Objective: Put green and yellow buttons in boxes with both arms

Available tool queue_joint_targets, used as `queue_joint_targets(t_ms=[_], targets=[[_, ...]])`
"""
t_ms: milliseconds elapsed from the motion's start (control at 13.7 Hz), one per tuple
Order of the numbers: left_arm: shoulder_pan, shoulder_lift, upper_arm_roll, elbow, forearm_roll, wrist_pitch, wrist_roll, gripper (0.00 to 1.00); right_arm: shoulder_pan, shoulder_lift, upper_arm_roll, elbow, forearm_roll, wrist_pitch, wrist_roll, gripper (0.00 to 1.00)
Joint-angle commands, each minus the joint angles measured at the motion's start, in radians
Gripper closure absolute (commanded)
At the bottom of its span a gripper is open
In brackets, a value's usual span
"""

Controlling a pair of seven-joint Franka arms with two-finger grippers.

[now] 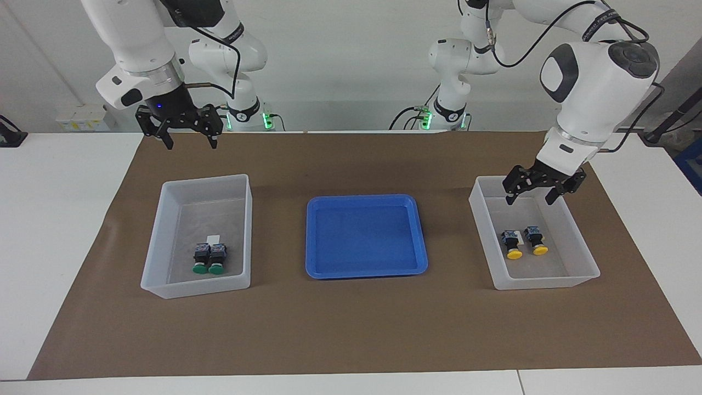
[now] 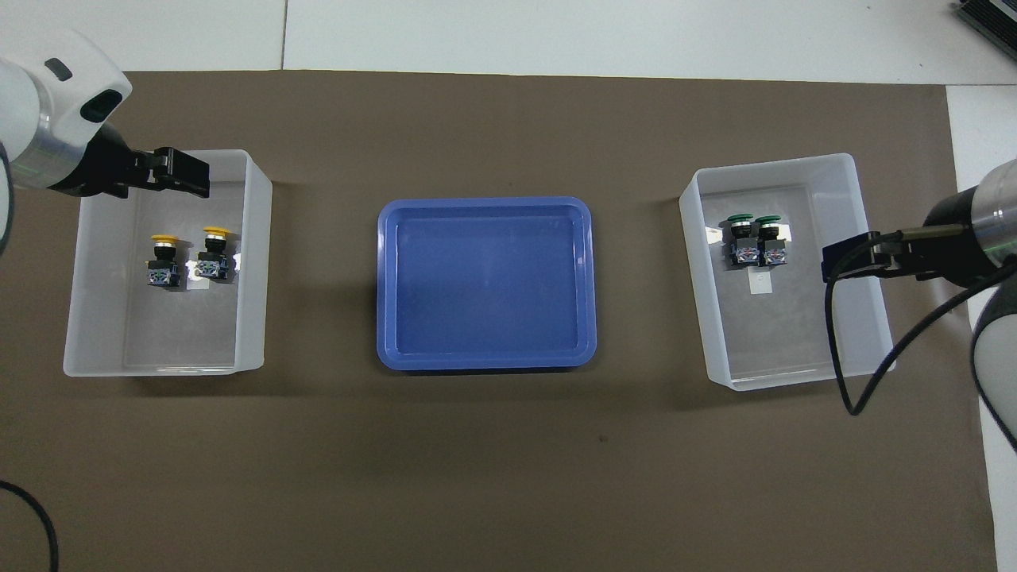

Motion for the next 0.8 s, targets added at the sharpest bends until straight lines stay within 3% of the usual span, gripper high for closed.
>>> queue_joint_targets(t_ms=[0, 220, 732], targets=[[0.007, -0.017, -0.004, -0.026, 0.017, 0.024, -0.002, 0.00, -0.013, -0.009, 0.010, -0.030, -0.020, -0.003, 0.011, 0.00], [0.009, -0.017, -0.002, -0.026, 0.017, 0.024, -0.002, 0.00, -0.014, -0.002, 0.010, -0.027, -0.023, 0.059, 0.003, 0.00], [0.009, -0.017, -0.001, -0.026, 0.020, 0.015, -0.004, 0.00, -0.001, -0.005, 0.010, -0.033, -0.048, 0.063, 0.016, 0.00]])
